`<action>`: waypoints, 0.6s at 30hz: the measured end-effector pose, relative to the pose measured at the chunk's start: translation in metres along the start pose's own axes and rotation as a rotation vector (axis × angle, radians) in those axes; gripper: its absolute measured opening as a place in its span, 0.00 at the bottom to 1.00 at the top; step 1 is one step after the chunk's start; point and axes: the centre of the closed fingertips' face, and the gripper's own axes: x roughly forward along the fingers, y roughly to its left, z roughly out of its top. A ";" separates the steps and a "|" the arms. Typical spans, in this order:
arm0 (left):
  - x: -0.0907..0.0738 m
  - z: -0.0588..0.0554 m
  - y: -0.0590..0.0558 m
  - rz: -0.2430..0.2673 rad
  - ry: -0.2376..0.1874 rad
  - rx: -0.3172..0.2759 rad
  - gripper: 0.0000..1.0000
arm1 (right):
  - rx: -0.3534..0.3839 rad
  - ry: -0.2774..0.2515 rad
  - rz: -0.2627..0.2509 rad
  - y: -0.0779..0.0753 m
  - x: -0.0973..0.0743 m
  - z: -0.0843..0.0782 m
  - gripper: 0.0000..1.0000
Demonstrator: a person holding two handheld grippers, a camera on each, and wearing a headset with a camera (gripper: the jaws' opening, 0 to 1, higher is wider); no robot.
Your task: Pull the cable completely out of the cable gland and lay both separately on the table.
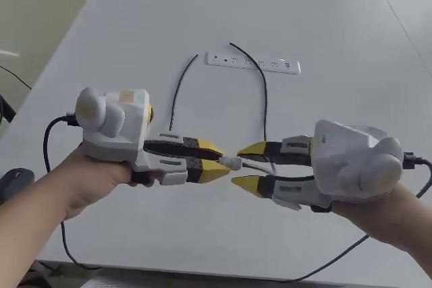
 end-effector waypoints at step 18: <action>-0.001 0.007 -0.003 0.012 -0.034 -0.025 0.15 | -0.078 0.079 -0.201 -0.016 -0.004 -0.007 0.11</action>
